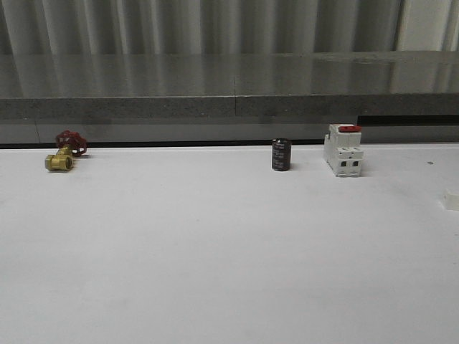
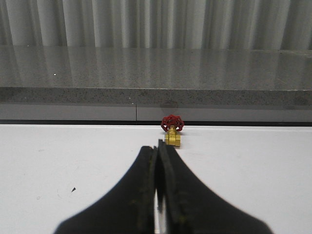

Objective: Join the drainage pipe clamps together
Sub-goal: 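Grasp the white semicircular clamp half with the left gripper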

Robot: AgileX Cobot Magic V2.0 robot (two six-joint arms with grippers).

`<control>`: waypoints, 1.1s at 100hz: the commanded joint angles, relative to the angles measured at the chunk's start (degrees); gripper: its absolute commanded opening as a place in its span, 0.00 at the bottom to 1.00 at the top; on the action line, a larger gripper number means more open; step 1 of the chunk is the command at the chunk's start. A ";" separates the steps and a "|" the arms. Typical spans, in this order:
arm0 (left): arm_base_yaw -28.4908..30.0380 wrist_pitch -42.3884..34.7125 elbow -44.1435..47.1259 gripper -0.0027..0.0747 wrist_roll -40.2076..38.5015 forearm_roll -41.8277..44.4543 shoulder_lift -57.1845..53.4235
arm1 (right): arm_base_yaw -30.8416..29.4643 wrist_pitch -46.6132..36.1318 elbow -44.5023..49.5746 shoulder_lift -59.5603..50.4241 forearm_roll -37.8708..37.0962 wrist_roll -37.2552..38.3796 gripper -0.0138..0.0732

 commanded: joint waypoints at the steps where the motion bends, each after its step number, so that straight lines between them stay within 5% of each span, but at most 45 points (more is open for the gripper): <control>1: 0.07 -4.33 1.89 0.01 0.22 -0.05 -1.49 | 0.26 -3.96 -0.90 -1.17 -0.13 -0.62 0.08; 45: 0.07 25.45 -19.93 0.01 0.22 -0.74 12.01 | 0.26 -3.96 -0.90 -1.17 -0.13 -0.62 0.08; 61: 0.07 28.36 -23.08 0.02 0.22 -1.50 22.05 | 0.26 -3.96 -0.90 -1.17 -0.13 -0.62 0.08; 70: 0.07 29.55 -24.25 0.15 0.22 -1.62 27.87 | 0.26 -3.96 -0.90 -1.17 -0.13 -0.62 0.08; 88: 0.07 28.95 -26.57 0.65 0.22 -1.63 38.62 | 0.26 -3.96 -0.90 -1.17 -0.13 -0.62 0.08; 110: 2.08 29.00 -33.26 0.65 -2.92 -1.00 52.80 | 0.26 -3.96 -0.90 -1.17 -0.13 -0.62 0.08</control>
